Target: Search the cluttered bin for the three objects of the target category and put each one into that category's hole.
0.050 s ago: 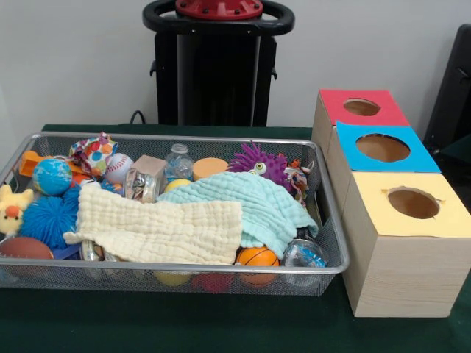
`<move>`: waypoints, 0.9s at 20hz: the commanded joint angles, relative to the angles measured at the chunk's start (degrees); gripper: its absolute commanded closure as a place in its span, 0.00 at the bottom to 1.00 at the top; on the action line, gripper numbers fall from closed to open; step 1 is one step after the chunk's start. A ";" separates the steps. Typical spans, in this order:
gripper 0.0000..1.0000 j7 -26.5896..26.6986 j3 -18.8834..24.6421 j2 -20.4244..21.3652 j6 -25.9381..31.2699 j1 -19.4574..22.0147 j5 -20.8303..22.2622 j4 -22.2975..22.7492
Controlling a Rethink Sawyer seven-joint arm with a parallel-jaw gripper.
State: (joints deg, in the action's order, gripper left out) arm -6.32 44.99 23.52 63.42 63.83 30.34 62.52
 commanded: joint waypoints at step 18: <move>0.00 -17.85 -10.15 -2.19 -7.89 -4.15 -2.98 1.98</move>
State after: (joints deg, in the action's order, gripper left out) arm -6.36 40.45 23.30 56.88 62.09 28.45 62.25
